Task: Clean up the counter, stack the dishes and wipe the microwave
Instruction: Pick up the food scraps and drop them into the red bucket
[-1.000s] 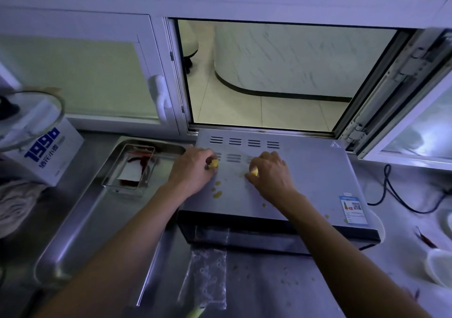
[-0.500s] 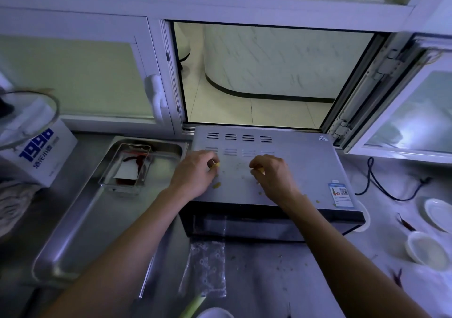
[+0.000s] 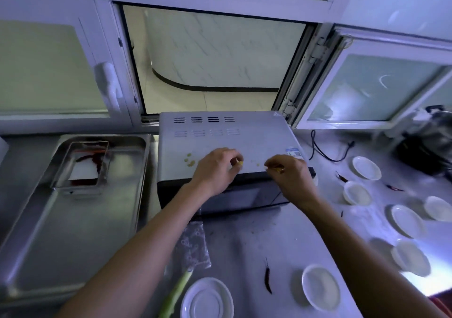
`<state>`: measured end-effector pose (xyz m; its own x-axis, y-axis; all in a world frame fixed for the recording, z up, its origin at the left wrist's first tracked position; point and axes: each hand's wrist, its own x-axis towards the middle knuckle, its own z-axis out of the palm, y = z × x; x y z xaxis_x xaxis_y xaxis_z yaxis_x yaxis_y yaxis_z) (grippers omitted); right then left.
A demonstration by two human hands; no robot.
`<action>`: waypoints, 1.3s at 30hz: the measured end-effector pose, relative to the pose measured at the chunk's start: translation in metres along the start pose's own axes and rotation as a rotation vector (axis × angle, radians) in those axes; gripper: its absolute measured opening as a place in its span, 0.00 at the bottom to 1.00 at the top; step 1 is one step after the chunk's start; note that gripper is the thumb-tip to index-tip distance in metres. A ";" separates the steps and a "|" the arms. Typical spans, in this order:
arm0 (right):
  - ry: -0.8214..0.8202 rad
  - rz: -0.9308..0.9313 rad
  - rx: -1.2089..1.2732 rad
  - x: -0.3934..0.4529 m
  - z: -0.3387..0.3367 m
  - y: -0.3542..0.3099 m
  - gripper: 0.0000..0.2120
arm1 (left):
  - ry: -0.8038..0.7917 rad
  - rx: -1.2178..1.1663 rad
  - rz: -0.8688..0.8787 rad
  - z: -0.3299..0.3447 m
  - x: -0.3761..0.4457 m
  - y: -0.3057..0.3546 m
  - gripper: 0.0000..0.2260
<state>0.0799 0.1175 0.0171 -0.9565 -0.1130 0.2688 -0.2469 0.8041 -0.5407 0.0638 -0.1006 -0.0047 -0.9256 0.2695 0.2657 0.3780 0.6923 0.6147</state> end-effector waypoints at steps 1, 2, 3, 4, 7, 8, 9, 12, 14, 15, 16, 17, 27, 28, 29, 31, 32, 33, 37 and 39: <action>0.027 0.024 -0.015 -0.012 -0.006 0.006 0.06 | -0.017 -0.012 0.026 0.007 0.000 0.009 0.04; 0.043 0.049 -0.022 -0.023 -0.012 0.012 0.06 | -0.033 -0.022 0.048 0.013 0.000 0.019 0.05; 0.052 0.074 -0.026 -0.035 -0.019 0.019 0.07 | -0.048 -0.031 0.069 0.020 0.000 0.029 0.05; 0.060 0.097 -0.032 -0.046 -0.026 0.026 0.07 | -0.064 -0.038 0.091 0.027 -0.001 0.040 0.05; 0.113 0.182 -0.008 -0.079 -0.045 0.047 0.10 | -0.115 -0.060 0.154 0.052 -0.003 0.075 0.05; 0.127 0.216 0.004 -0.091 -0.051 0.055 0.10 | -0.137 -0.059 0.170 0.061 -0.005 0.087 0.05; 0.137 0.249 0.008 -0.103 -0.057 0.063 0.10 | -0.163 -0.056 0.181 0.072 -0.006 0.098 0.06; 0.184 0.307 0.016 -0.141 -0.078 0.090 0.11 | -0.243 -0.058 0.212 0.107 -0.010 0.133 0.05; 0.211 0.363 0.035 -0.172 -0.093 0.110 0.11 | -0.294 -0.068 0.223 0.131 -0.015 0.158 0.06; 0.219 0.399 0.042 -0.188 -0.100 0.121 0.10 | -0.319 -0.064 0.226 0.144 -0.019 0.172 0.06; 0.223 0.438 0.044 -0.206 -0.108 0.133 0.10 | -0.347 -0.057 0.232 0.158 -0.023 0.187 0.06; 0.227 0.474 0.049 -0.224 -0.117 0.145 0.10 | -0.380 -0.051 0.241 0.171 -0.028 0.203 0.06; 0.452 0.642 0.087 -0.401 -0.217 0.244 0.12 | -0.620 -0.029 0.404 0.311 -0.089 0.372 0.05; 0.473 0.645 0.073 -0.417 -0.226 0.253 0.12 | -0.632 -0.029 0.426 0.323 -0.095 0.388 0.05; 0.491 0.654 0.061 -0.432 -0.234 0.262 0.13 | -0.643 -0.031 0.450 0.335 -0.100 0.404 0.05; 0.527 0.706 0.065 -0.462 -0.250 0.275 0.13 | -0.673 -0.036 0.501 0.358 -0.111 0.435 0.04; 0.545 0.740 0.075 -0.477 -0.257 0.282 0.13 | -0.692 -0.035 0.529 0.369 -0.116 0.449 0.05; 0.557 0.770 0.080 -0.491 -0.264 0.287 0.13 | -0.710 -0.033 0.553 0.380 -0.122 0.464 0.05; 0.583 0.862 0.086 -0.540 -0.284 0.307 0.12 | -0.765 -0.055 0.636 0.421 -0.142 0.513 0.05; 0.607 0.910 0.091 -0.559 -0.291 0.315 0.12 | -0.793 -0.064 0.688 0.440 -0.150 0.534 0.05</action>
<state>0.5817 0.6040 -0.0719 -0.5572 0.8272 0.0731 0.4785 0.3918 -0.7858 0.3964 0.5230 -0.0435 -0.2488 0.9683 0.0241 0.8054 0.1930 0.5604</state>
